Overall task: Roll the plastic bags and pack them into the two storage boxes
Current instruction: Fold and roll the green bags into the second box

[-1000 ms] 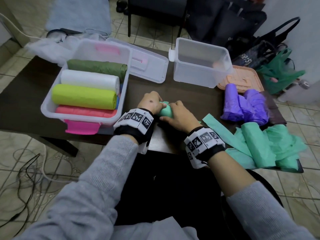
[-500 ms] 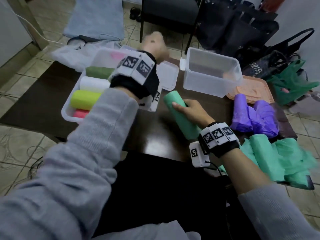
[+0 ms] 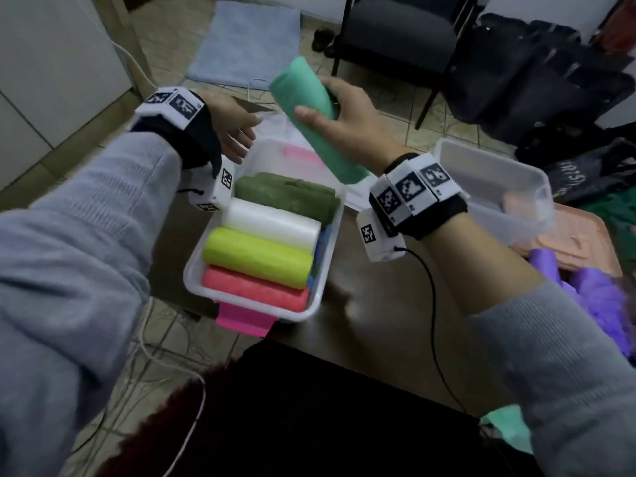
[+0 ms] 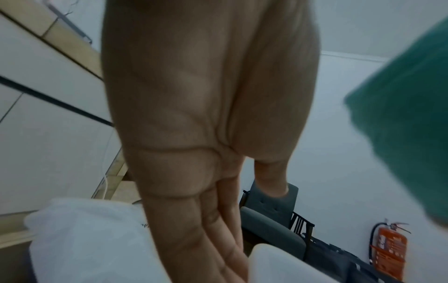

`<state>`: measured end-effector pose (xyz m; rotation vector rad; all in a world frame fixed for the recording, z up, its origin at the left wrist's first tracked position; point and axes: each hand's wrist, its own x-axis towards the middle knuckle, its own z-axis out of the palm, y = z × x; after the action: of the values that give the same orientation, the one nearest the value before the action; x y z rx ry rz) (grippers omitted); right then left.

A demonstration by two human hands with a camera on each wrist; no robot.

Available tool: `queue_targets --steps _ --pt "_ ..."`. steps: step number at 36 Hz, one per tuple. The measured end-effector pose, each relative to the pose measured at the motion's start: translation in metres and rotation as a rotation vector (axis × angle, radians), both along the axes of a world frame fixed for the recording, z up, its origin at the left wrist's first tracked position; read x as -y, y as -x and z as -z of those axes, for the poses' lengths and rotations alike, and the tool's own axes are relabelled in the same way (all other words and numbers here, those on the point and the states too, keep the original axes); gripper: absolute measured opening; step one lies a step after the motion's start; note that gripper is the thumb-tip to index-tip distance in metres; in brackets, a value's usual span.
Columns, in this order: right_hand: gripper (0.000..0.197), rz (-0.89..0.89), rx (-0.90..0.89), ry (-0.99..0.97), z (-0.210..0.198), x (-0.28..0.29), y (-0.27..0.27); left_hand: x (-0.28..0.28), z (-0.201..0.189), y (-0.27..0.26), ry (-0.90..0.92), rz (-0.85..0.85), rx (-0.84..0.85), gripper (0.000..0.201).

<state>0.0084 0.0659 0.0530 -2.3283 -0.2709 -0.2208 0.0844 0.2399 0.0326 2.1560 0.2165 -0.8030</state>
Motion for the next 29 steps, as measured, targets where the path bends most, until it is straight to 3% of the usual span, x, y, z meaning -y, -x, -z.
queue_targets --steps 5,8,12,17,22,24,26,27,29 --pt "0.057 -0.103 -0.183 0.273 0.015 -0.023 -0.029 -0.010 0.005 -0.009 0.130 -0.028 -0.072 0.041" --pt "0.050 -0.143 -0.247 0.427 0.027 -0.026 -0.037 -0.015 0.009 -0.017 0.205 -0.018 -0.091 0.071" --pt "0.050 -0.179 -0.325 0.470 0.027 -0.025 -0.042 -0.027 0.009 -0.023 0.230 0.162 -0.151 0.115" --pt "0.051 -0.189 -0.406 0.539 0.018 -0.023 -0.047 -0.029 0.013 -0.027 0.220 0.252 -0.117 0.115" --pt "0.053 -0.214 -0.499 0.583 0.014 -0.023 -0.046 -0.028 0.012 -0.024 0.205 0.271 -0.152 0.100" --pt "0.053 -0.233 -0.539 0.613 0.016 -0.025 -0.043 -0.023 0.011 -0.021 0.158 0.265 -0.155 0.073" --pt "0.053 -0.248 -0.574 0.631 0.017 -0.027 -0.041 -0.019 0.010 -0.018 0.123 0.225 -0.128 0.026" --pt "0.053 -0.250 -0.583 0.639 0.017 -0.028 -0.041 -0.018 0.010 -0.017 0.113 0.206 -0.118 0.011" --pt "0.054 -0.253 -0.596 0.668 0.019 -0.029 -0.041 -0.016 0.009 -0.014 0.105 0.179 -0.111 0.004"
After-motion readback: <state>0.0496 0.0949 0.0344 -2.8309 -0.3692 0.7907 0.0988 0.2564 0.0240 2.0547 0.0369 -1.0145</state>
